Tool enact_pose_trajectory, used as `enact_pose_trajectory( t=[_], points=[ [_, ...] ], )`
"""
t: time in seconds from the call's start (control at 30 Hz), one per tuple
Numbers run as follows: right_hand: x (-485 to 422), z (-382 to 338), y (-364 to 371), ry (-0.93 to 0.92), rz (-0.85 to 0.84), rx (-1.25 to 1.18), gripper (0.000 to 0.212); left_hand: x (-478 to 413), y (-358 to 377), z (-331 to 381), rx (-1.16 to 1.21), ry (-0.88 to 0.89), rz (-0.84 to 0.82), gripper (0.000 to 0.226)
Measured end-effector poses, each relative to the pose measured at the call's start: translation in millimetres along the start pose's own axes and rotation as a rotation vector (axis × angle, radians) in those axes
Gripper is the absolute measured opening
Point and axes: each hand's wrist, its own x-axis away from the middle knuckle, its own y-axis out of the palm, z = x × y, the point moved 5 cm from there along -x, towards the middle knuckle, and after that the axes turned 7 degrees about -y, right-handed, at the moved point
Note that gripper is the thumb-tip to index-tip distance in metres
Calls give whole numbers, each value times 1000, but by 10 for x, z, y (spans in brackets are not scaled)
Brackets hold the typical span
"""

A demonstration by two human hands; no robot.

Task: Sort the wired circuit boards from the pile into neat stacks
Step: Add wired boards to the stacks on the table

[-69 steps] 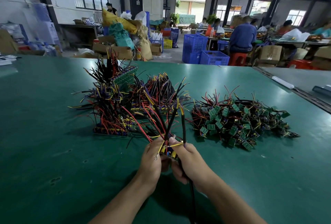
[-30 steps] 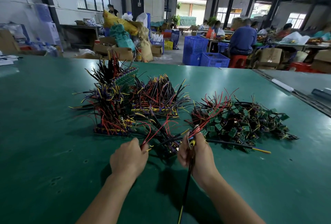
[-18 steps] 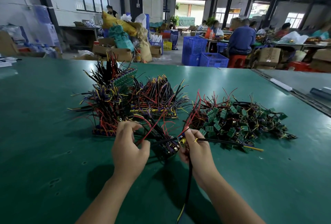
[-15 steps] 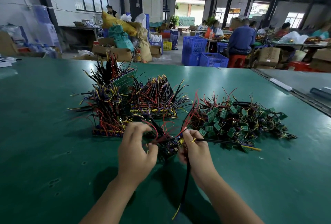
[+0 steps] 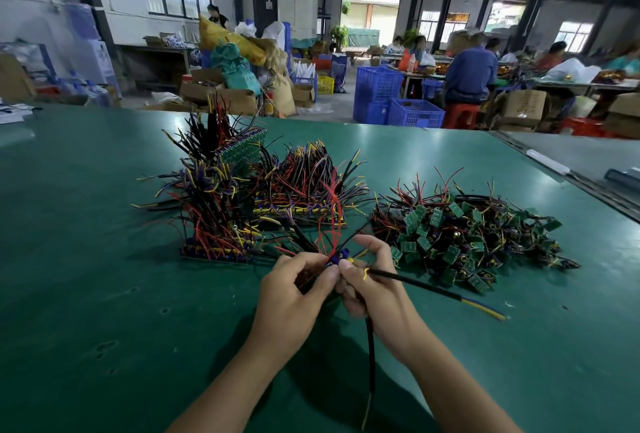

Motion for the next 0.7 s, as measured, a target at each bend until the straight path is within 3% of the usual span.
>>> enact_pose_trajectory(
  t=[0.1,0.2,0.4,0.53,0.7],
  points=[
    [-20,37,-11,14,-41,-19,67,-27,-25,0,149,-48,49,13],
    [-26,60,21,32,-50,-184,76,-63,-84,-33,241,-113,148,13],
    [-37,-28,-19,29,13,-233,52,-109,-187,-132,368,-267,271,15],
    [-15,1,-74,120,68,-183,20,-77,-106,-72,370,-242,139,13],
    [7,33,-73,147,24,-62,29,-40,-10,-25,318,-198,-24,14]
  ],
)
